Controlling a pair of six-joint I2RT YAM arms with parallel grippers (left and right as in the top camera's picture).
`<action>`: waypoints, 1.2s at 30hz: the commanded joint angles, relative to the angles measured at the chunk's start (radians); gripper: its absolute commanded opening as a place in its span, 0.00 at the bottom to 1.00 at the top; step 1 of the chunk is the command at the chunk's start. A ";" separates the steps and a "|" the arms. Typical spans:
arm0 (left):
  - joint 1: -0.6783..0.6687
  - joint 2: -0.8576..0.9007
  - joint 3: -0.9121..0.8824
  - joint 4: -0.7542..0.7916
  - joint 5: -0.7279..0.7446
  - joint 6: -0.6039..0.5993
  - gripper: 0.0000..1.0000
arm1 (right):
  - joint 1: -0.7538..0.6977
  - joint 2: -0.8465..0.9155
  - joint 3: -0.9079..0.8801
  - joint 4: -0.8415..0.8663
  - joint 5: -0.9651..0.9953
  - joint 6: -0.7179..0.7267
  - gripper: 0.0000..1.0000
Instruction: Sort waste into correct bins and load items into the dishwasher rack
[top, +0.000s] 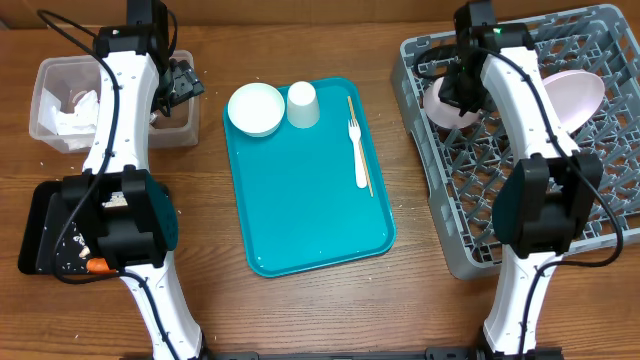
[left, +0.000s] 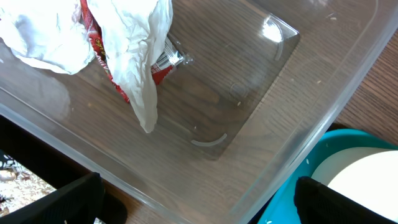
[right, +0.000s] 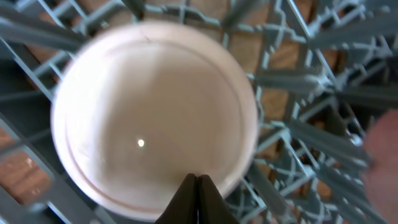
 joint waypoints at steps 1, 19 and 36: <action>0.002 -0.006 0.022 0.000 0.003 -0.024 1.00 | -0.007 -0.112 0.014 -0.012 -0.077 0.001 0.04; 0.002 -0.006 0.022 0.000 0.003 -0.024 1.00 | 0.277 -0.129 0.010 0.063 -0.351 -0.003 0.98; 0.002 -0.006 0.022 0.000 0.003 -0.024 1.00 | 0.425 0.128 -0.025 0.048 -0.228 0.027 0.97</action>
